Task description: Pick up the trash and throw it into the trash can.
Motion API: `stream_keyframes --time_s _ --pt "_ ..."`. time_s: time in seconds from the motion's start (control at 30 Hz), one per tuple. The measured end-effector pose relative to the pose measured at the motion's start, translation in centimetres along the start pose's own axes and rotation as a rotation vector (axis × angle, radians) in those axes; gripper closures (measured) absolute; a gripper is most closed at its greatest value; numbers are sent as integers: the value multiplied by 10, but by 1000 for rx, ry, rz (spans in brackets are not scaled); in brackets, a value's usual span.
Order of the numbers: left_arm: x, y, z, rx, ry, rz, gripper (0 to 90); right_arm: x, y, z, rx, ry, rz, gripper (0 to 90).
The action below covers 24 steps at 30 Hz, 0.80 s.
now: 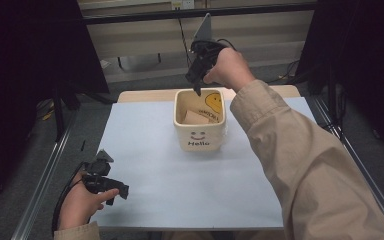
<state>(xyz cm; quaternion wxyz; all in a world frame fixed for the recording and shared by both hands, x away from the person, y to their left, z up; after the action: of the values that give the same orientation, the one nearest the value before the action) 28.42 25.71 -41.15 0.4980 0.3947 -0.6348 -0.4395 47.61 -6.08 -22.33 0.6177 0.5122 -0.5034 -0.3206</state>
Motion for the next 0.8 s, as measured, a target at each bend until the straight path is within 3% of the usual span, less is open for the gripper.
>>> stream_keyframes --time_s 0.43,0.8 --pt "0 -1 1 3 3 4 44 25 62 8 53 -30 -3 54" --pt "0 -2 2 15 10 1 43 28 55 17 56 -16 6 49"
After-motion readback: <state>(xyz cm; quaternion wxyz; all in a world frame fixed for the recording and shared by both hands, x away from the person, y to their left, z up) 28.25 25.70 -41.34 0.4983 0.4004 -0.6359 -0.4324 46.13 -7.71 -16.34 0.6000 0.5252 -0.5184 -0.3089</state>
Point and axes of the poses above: each handheld gripper's, and its own axes: y roughly backward along the jaws, z roughly out of its underside, x roughly to its right, the point moved 1 cm from there along -y, roughly forward along the jaws, and after that the axes turned 15 degrees about z, right-handed, at the moved point
